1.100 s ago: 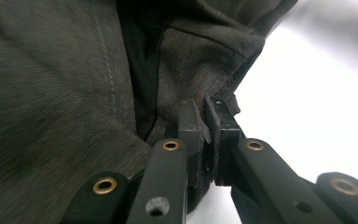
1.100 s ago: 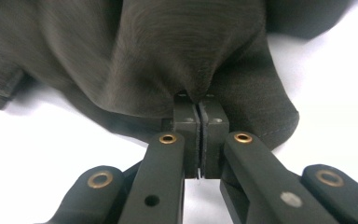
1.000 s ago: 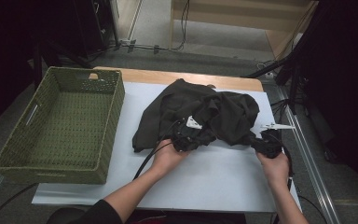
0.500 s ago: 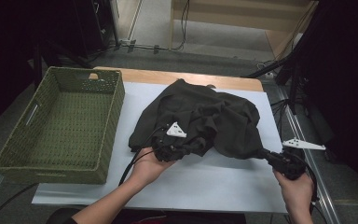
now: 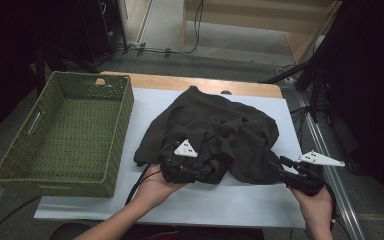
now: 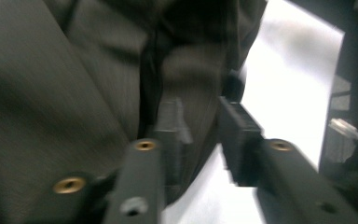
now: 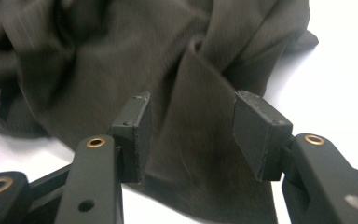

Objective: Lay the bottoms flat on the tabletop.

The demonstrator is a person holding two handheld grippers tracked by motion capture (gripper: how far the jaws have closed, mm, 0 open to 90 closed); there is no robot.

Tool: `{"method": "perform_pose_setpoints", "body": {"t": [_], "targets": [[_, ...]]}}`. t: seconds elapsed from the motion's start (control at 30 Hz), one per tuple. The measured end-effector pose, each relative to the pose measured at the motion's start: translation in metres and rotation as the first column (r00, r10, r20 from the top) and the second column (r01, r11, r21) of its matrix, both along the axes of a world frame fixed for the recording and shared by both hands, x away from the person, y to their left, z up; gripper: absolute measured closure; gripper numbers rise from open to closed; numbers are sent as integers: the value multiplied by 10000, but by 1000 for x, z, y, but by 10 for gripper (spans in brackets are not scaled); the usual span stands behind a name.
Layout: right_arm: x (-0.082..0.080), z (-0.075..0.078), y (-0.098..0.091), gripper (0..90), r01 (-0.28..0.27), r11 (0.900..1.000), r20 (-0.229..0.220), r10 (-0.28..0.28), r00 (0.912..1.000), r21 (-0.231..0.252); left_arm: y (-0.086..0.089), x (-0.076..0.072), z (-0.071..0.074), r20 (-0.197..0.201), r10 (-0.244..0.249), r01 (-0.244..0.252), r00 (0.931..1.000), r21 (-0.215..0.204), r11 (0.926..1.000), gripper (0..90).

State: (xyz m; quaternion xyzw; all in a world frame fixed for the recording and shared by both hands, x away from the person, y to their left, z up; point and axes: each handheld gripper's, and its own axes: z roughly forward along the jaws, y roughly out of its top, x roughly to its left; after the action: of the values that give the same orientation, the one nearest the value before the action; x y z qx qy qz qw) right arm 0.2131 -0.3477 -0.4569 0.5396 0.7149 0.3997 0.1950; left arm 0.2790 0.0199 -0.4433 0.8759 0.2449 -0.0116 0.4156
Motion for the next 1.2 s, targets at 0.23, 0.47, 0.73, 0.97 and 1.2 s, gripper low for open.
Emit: {"method": "perform_pose_setpoints", "body": {"t": [0.23, 0.47, 0.73, 0.97, 1.2], "targets": [[15, -10, 16, 347, -298, 9987, -225, 289, 9993, -421, -12, 1, -3, 64, -264, 263, 9996, 104, 9996, 599], [40, -24, 21, 407, -395, 9992, -992, 394, 9943, 4, -11, 10, -9, -177, -78, 78, 9998, -1, 10000, 559], [58, -8, 22, 836, -668, 9965, -1529, 737, 9855, 493, -8, 14, -14, -200, 37, -36, 9998, 44, 10000, 558], [77, 32, -2, 840, 248, 9916, -558, -178, 9983, 1272, -10, 16, -14, -166, 51, -51, 9998, 14, 10000, 558], [117, 48, 11, 840, 227, 9959, -509, -182, 9985, 878, -12, 18, -14, -154, 79, -80, 9999, -64, 9999, 558]]}}
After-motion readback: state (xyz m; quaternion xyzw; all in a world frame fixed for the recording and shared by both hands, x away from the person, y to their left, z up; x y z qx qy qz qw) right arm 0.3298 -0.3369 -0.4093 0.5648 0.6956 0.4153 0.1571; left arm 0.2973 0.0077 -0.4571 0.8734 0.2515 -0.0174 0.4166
